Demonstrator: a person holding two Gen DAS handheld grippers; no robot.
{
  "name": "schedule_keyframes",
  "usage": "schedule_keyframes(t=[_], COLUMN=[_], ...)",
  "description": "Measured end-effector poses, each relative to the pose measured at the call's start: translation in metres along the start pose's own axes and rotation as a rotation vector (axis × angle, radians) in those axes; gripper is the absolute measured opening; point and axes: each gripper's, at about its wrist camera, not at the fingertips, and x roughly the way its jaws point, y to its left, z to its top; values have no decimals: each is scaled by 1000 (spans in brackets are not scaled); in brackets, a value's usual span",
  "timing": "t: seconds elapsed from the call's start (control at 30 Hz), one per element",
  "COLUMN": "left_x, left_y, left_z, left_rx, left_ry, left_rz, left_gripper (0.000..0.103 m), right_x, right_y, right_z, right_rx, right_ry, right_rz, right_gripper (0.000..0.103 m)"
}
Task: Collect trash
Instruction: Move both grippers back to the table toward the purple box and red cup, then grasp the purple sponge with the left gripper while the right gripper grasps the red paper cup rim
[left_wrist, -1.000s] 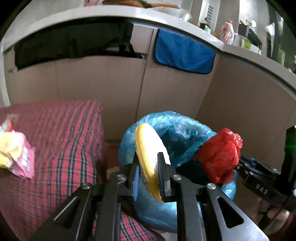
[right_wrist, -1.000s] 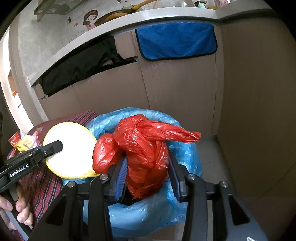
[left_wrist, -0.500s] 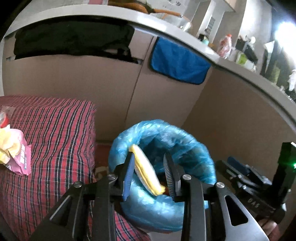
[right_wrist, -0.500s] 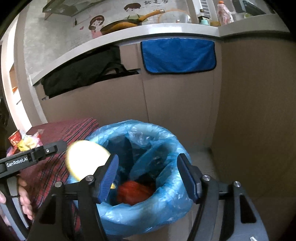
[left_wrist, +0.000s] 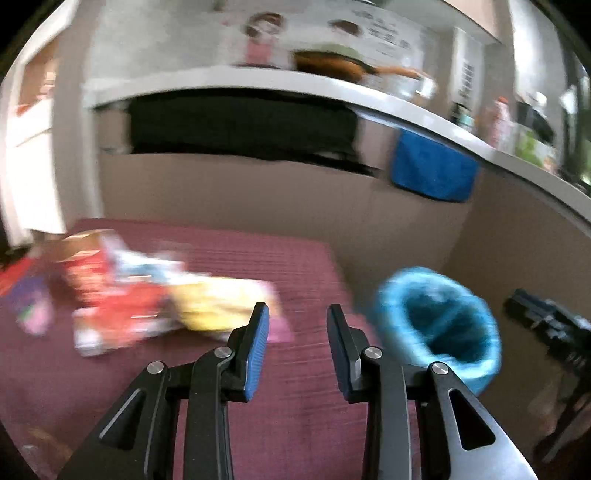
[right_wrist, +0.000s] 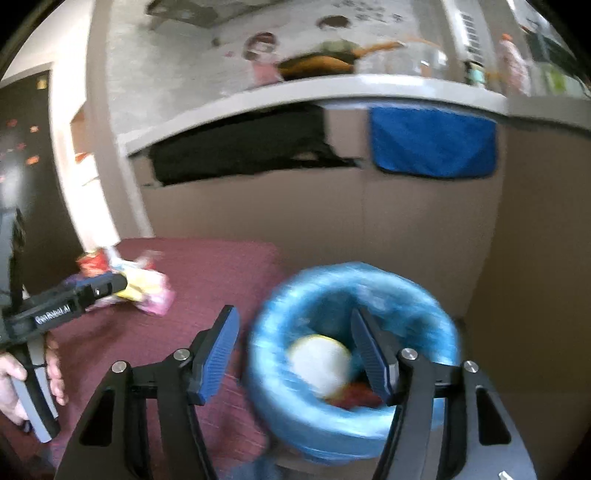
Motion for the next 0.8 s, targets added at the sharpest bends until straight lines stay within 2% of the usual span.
schedule_keyframes(t=[0.03,0.1,0.17,0.3,0.43,0.57,0.73,0.8], left_x=[-12,-29,-41,-60,-60,-27,6,15], left_y=[25,63,99,160,223,298,353,368], left_z=[-2,-4,-7,-14,-13,-16,-12,-10], left_rx=[-27,-86,-144,-188,-265,-465,-626,-669], left_ry=[-15,-35,-43,-59,-44,54,66,68], left_rz=[59,131,184,279,362,388,304,300], left_gripper=[34,34,34,34,34,34,34,35], right_x=[0,7,19,46,72,104,127,132], right_y=[14,42,73,127,179,215,232,233], right_z=[4,11,18,33,39,40,42,43], right_rx=[-22,-69,-113,-178,-297,-390,-400,-408], right_ry=[-1,9,33,72,91,121,147,153], right_rz=[22,68,116,215,248,250,268,274], right_gripper=[60,59,57,56,55,52,50,50])
